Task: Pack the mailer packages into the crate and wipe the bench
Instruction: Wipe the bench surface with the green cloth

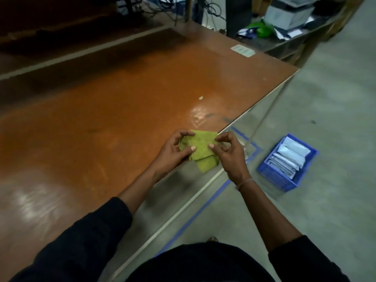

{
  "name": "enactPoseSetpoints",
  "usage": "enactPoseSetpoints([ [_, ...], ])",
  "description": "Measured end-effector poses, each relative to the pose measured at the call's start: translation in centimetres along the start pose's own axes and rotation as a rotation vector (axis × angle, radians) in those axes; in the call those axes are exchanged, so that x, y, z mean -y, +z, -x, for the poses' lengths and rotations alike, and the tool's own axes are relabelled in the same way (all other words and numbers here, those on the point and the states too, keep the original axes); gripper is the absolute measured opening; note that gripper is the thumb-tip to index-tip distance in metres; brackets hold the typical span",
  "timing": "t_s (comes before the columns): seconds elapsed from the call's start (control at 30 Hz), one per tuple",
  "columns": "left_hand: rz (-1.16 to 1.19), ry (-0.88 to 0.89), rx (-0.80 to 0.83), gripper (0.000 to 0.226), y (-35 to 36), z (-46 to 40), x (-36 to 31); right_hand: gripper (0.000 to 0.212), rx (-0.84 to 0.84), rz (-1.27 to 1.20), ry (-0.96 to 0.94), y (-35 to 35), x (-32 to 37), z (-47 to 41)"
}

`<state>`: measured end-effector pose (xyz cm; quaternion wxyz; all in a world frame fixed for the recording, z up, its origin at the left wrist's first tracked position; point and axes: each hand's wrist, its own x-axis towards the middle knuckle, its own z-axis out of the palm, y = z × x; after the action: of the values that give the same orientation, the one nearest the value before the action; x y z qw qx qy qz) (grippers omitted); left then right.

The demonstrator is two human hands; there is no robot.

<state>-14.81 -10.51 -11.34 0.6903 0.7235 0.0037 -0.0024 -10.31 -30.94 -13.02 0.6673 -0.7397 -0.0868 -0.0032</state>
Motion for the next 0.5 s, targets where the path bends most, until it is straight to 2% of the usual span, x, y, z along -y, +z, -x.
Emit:
enactPoseSetpoints([
  [0.27,-0.083,0.066,0.067,0.030,11.8,-11.1,-0.6,0.021,-0.151,-0.019,0.029,-12.7,-1.3,-5.7],
  [0.5,-0.143,0.136,0.164,0.041,19.8,-19.4,-0.6,0.026,-0.276,-0.014,0.066,-20.7,-2.4,-10.3],
])
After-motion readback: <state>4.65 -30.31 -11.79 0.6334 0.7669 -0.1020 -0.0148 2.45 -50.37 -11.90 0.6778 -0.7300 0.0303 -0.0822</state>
